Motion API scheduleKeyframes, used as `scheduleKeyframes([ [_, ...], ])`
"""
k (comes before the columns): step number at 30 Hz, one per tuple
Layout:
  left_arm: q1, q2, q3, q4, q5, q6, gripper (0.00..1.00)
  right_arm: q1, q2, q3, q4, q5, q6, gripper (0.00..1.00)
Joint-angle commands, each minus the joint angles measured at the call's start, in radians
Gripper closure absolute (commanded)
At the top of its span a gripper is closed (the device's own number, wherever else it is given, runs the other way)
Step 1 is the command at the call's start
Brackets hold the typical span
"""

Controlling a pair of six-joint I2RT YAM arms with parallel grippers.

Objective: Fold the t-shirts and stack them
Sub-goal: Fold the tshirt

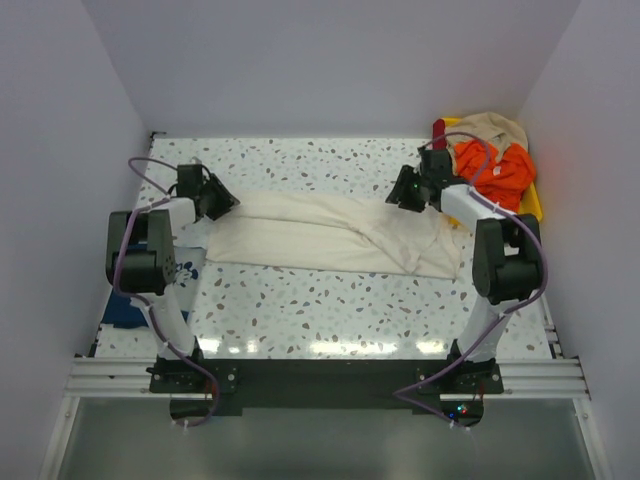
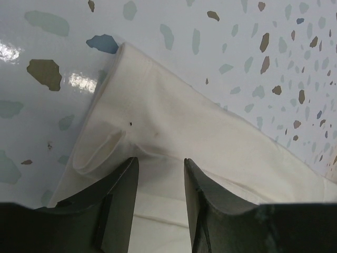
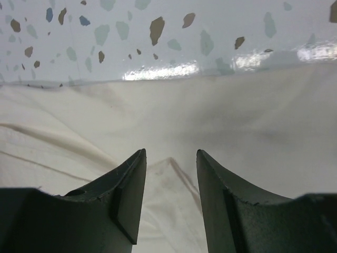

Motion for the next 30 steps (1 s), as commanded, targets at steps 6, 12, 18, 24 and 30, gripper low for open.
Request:
scheduleKeyframes([
  [6, -0.003, -0.095, -0.039, -0.004, -0.018, 0.003, 0.56, 0.095, 0.012, 0.051, -0.051, 0.02, -0.079, 0.52],
  [12, -0.003, -0.12, -0.073, -0.009, -0.023, 0.003, 0.57, 0.112, 0.023, 0.037, -0.072, 0.055, -0.112, 0.43],
  [18, -0.003, -0.126, -0.093, -0.001, -0.02, -0.003, 0.57, 0.123, 0.057, 0.023, -0.059, 0.057, -0.114, 0.45],
  [24, -0.005, -0.135, -0.095, -0.004, -0.02, -0.003, 0.57, 0.135, 0.087, 0.007, -0.036, 0.037, -0.102, 0.49],
  [30, -0.003, -0.143, -0.101, -0.004, -0.024, -0.001, 0.57, 0.138, 0.042, -0.015, -0.029, 0.025, -0.083, 0.68],
])
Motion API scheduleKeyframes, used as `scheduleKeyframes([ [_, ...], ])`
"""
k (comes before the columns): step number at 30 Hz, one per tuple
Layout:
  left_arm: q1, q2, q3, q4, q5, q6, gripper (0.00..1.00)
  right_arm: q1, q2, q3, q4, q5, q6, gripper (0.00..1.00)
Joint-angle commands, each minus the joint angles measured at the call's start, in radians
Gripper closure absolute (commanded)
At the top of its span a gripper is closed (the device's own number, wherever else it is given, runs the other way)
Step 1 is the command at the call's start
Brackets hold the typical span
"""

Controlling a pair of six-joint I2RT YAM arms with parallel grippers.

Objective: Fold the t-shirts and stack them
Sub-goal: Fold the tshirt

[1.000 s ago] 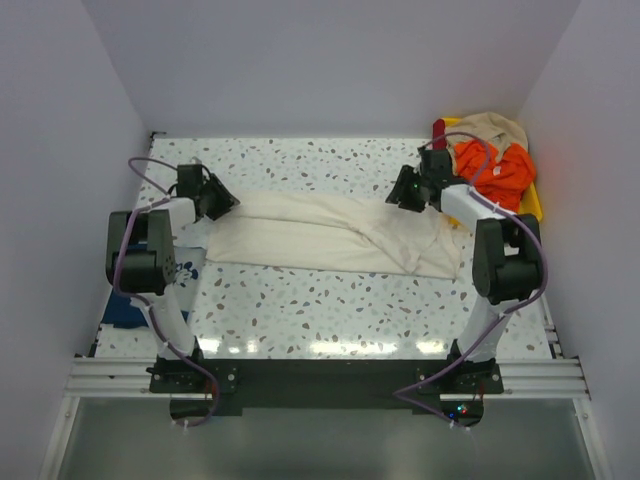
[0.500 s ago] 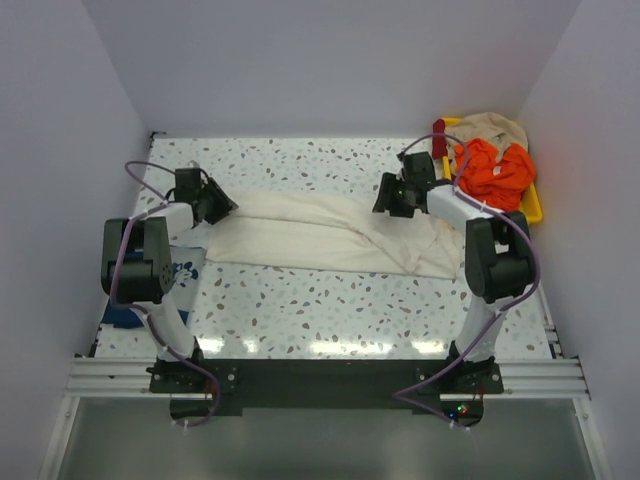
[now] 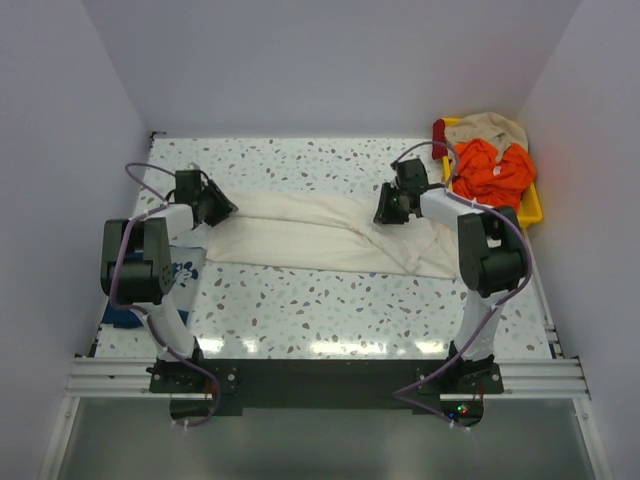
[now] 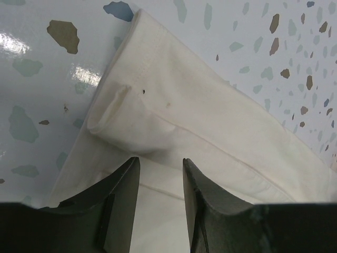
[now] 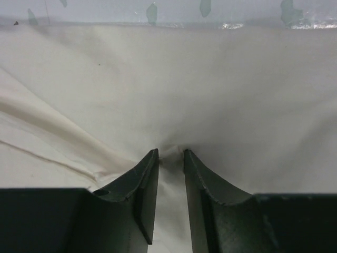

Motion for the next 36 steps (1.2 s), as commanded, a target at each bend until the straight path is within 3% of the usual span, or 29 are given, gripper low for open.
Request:
scheduleKeyframes([
  [1, -0.003, -0.056, -0.012, 0.014, -0.008, -0.001, 0.57, 0.007, -0.055, -0.024, 0.029, -0.022, 0.012, 0.71],
  [5, -0.003, -0.063, -0.015, 0.019, -0.005, -0.003, 0.57, 0.005, -0.107, -0.053, 0.032, -0.067, 0.024, 0.87],
  [8, -0.005, -0.066, -0.015, 0.021, -0.005, -0.004, 0.57, 0.007, -0.16, -0.095, 0.044, -0.093, 0.032, 0.92],
  [18, -0.005, -0.081, 0.008, 0.028, 0.011, -0.023, 0.56, 0.039, -0.294, -0.226, 0.067, -0.141, 0.043, 0.92],
  [28, -0.005, -0.09, 0.06, 0.037, 0.036, -0.03, 0.48, 0.126, -0.3, -0.323, 0.129, -0.144, 0.055, 0.91],
  [36, -0.008, -0.011, 0.137, 0.033, 0.053, -0.017, 0.47, 0.137, -0.294, -0.335, 0.104, -0.082, 0.021, 0.91],
])
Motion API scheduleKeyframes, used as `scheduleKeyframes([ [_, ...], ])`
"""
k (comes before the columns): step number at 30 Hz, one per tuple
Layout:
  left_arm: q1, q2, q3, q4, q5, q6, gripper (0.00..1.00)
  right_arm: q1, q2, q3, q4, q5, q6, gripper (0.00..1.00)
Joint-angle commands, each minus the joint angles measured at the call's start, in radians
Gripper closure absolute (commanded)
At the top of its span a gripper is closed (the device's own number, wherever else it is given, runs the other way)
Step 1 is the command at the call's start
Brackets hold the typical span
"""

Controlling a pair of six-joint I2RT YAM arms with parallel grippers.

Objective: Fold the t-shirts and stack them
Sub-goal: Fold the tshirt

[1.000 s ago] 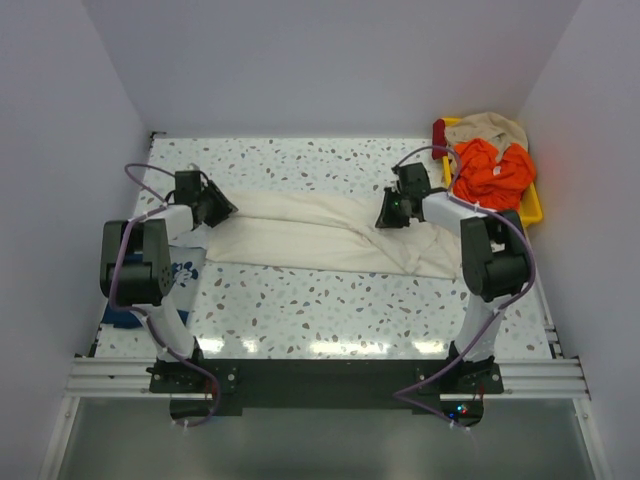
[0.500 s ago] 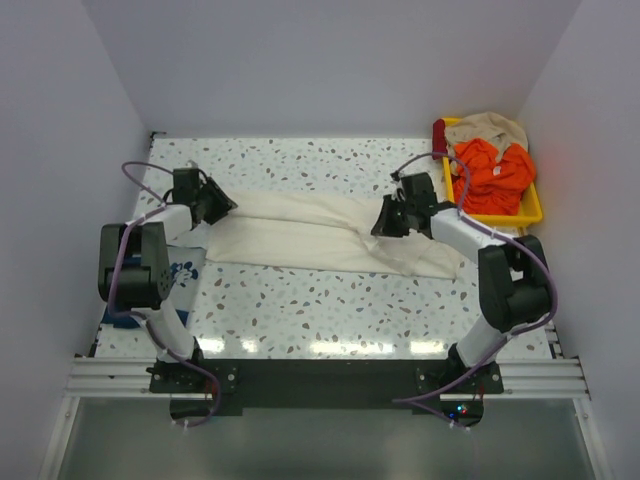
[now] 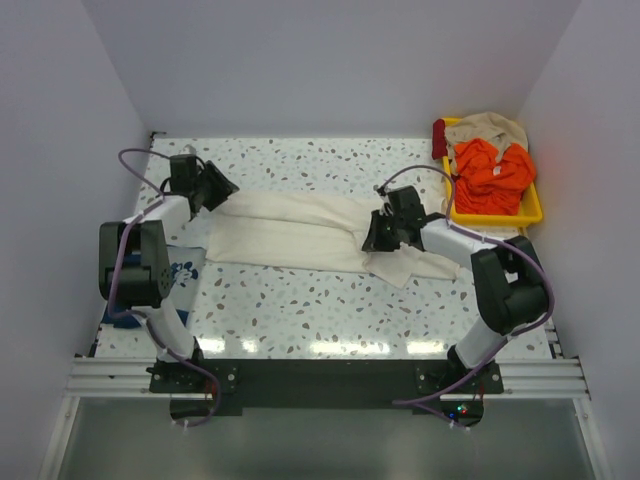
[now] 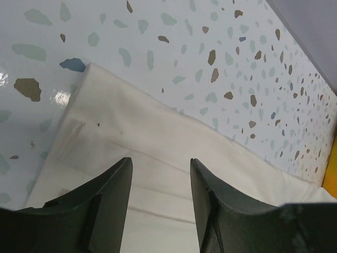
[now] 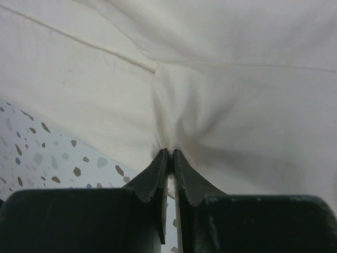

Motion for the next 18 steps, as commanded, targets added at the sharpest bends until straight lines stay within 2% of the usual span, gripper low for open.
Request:
scheduleKeyframes([
  [1, -0.006, 0.048, 0.081, 0.029, 0.02, 0.007, 0.47, 0.004, -0.014, -0.005, 0.005, 0.035, -0.02, 0.91],
  [8, -0.011, 0.129, 0.141, 0.015, 0.011, 0.027, 0.47, 0.002, -0.009, -0.011, -0.035, 0.135, -0.034, 0.91],
  [16, -0.02, 0.165, 0.166, 0.003, -0.014, 0.056, 0.47, 0.004, 0.02, -0.027, -0.006, 0.126, -0.026, 0.87],
  [18, -0.024, 0.172, 0.172, 0.002, -0.022, 0.063, 0.47, 0.002, 0.011, -0.022, 0.001, 0.109, -0.017, 0.83],
])
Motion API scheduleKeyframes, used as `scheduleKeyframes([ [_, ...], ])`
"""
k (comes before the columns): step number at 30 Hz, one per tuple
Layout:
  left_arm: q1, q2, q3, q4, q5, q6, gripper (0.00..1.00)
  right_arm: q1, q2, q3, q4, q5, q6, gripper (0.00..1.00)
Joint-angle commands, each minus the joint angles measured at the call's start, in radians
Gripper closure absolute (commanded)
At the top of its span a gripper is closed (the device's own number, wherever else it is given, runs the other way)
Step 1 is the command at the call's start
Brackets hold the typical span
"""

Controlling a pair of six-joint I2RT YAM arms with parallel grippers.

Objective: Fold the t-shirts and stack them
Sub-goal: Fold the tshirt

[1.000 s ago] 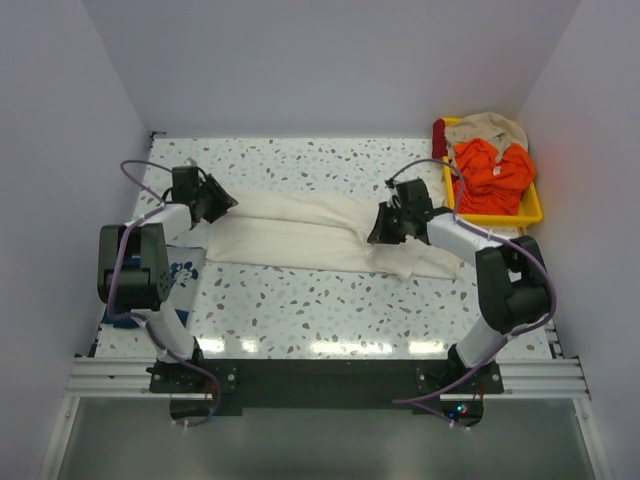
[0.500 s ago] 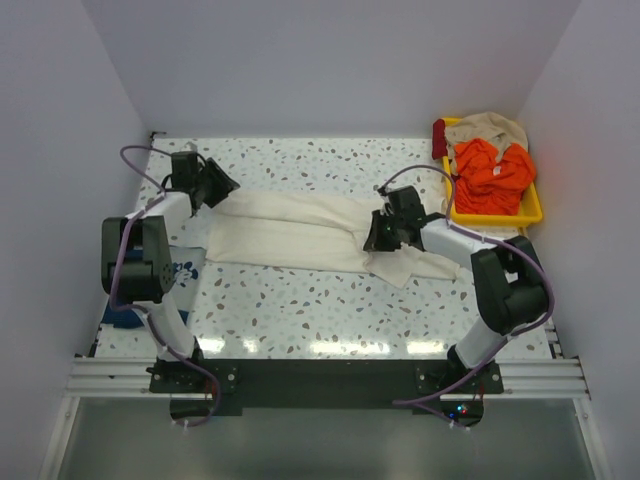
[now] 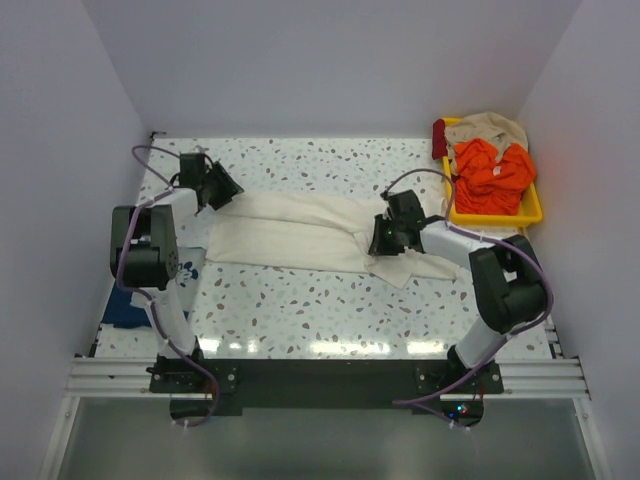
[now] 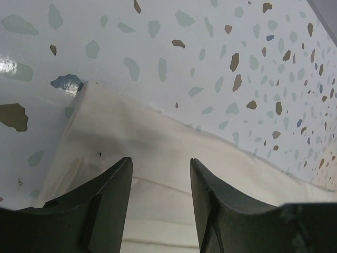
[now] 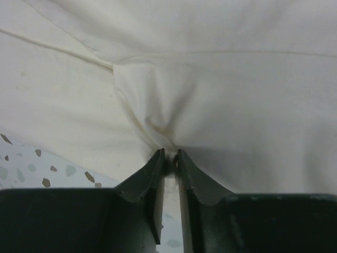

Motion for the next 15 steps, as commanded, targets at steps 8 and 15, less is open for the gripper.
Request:
scheduleKeyframes([
  [8, -0.017, -0.021, 0.003, -0.008, -0.033, 0.044, 0.5, 0.034, -0.009, 0.167, -0.01, -0.036, -0.011, 0.58],
  [15, -0.015, -0.061, -0.04, -0.025, -0.031, 0.041, 0.52, 0.123, 0.212, 0.436, -0.017, 0.02, 0.015, 0.59],
])
